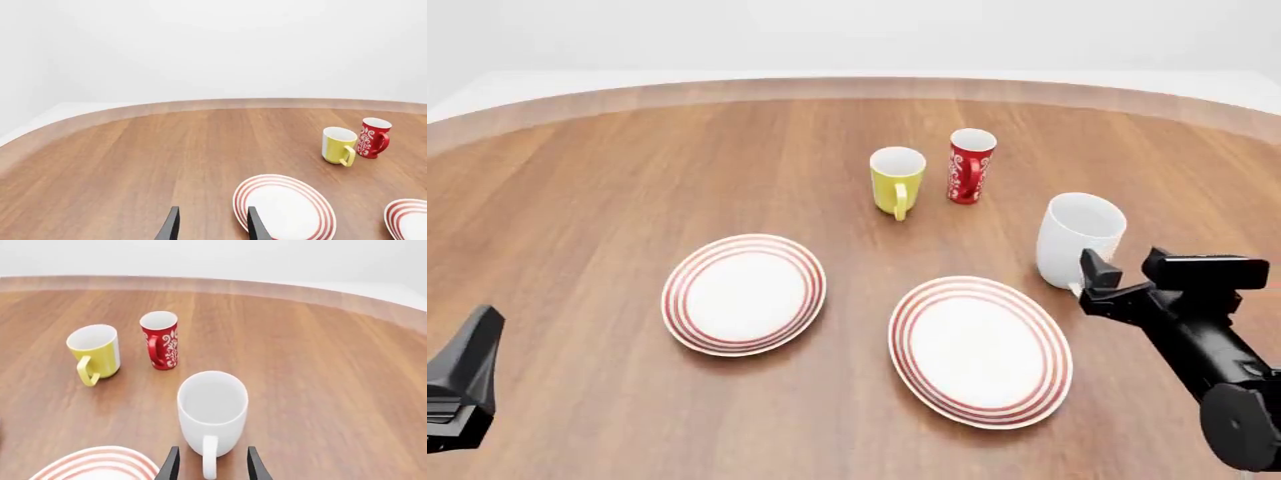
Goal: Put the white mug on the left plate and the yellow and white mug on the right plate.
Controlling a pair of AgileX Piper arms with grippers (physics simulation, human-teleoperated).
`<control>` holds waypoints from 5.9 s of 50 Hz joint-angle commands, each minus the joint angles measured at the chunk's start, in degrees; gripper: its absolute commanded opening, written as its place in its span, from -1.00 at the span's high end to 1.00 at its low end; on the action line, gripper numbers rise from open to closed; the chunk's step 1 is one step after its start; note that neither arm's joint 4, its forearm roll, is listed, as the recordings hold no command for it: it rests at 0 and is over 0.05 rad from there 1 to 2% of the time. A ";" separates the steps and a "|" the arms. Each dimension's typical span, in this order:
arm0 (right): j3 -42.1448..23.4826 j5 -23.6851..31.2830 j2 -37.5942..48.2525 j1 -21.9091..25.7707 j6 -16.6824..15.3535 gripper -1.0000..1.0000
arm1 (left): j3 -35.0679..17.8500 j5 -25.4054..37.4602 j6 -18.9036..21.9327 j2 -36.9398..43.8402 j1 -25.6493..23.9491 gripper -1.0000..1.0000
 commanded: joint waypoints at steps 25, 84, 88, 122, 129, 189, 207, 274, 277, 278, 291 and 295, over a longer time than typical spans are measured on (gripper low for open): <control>-5.05 -3.54 12.89 0.58 2.13 -1.00 | 0.00 0.00 0.00 0.00 0.00 -1.00; -2.40 8.46 -6.98 5.80 1.45 1.00 | 0.00 0.00 0.00 0.00 0.00 -1.00; -2.36 10.03 -9.30 7.04 0.91 1.00 | 0.00 0.00 0.00 0.00 0.00 -1.00; -6.73 23.35 -22.54 17.27 -2.85 1.00 | 0.00 0.00 0.00 0.00 0.00 -1.00; -8.02 24.17 -22.16 19.70 -3.24 1.00 | 0.00 0.00 0.00 0.00 0.00 -1.00; -23.39 19.04 -3.08 36.26 -3.97 1.00 | 0.00 0.00 0.00 0.00 0.00 -1.00; -27.04 18.62 2.64 40.55 -3.43 1.00 | 0.00 0.00 0.00 0.00 0.00 -1.00; -40.89 18.95 22.91 49.36 0.03 1.00 | 0.00 0.00 0.00 0.00 0.00 -1.00; -41.53 19.54 23.55 49.19 0.11 1.00 | 0.00 0.00 0.00 0.00 0.00 -1.00; -41.56 19.62 23.54 49.25 0.15 1.00 | 0.00 0.00 0.00 0.00 0.00 -1.00; -42.66 20.94 25.39 49.43 1.46 1.00 | 0.00 0.00 0.00 0.00 0.00 -1.00; -43.00 20.95 26.19 49.30 1.73 1.00 | 0.00 0.00 0.00 0.00 0.00 -1.00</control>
